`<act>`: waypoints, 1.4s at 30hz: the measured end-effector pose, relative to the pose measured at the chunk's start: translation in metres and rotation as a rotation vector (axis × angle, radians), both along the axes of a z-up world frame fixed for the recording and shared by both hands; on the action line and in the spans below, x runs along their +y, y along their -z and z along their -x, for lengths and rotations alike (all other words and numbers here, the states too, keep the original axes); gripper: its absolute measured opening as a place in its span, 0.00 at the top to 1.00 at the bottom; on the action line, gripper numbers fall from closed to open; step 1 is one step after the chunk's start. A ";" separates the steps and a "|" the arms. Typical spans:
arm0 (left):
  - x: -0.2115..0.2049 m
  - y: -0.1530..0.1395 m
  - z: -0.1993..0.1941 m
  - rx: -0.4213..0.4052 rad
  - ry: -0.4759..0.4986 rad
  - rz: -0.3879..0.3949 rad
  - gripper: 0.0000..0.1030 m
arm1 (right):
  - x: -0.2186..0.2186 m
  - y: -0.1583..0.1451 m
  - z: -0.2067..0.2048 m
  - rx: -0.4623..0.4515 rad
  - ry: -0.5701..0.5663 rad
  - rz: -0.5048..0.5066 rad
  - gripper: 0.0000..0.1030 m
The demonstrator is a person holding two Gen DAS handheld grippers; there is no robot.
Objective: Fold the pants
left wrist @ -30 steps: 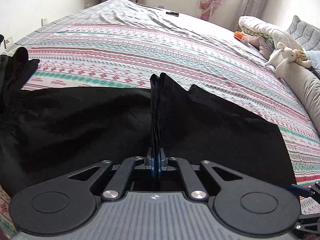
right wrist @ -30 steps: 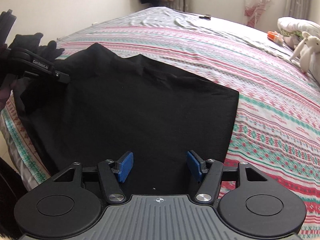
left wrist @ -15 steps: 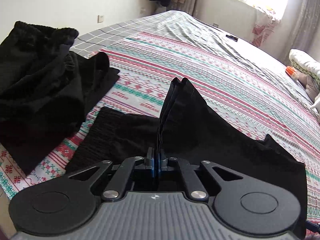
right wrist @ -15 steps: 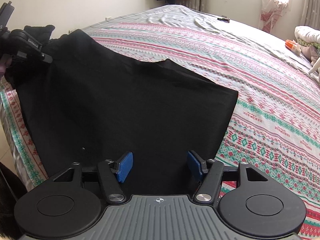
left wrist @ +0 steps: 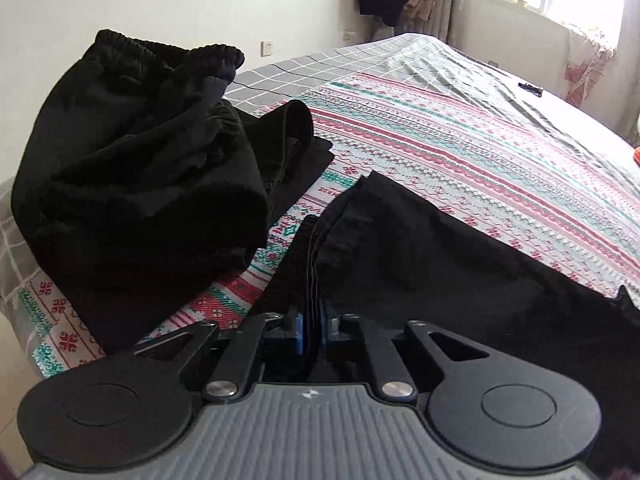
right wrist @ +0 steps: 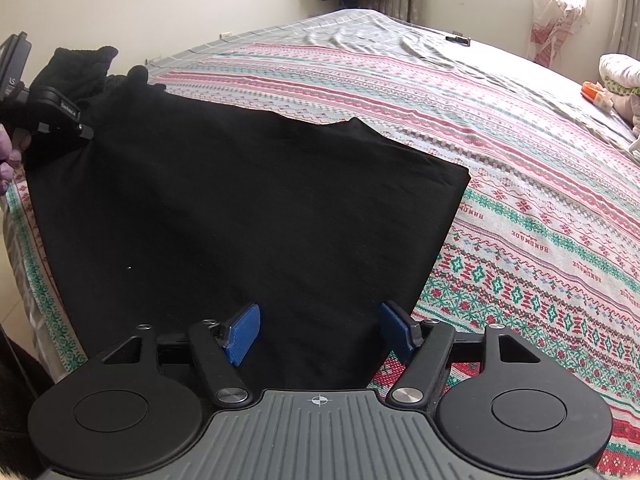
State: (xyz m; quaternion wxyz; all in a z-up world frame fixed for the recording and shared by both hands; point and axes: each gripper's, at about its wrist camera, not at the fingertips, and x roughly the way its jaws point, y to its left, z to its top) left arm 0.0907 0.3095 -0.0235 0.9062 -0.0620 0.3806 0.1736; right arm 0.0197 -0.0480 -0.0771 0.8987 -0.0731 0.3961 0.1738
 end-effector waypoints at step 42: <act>-0.150 0.017 0.073 0.021 0.774 0.164 0.00 | -0.097 0.011 0.017 0.411 0.187 -0.568 0.52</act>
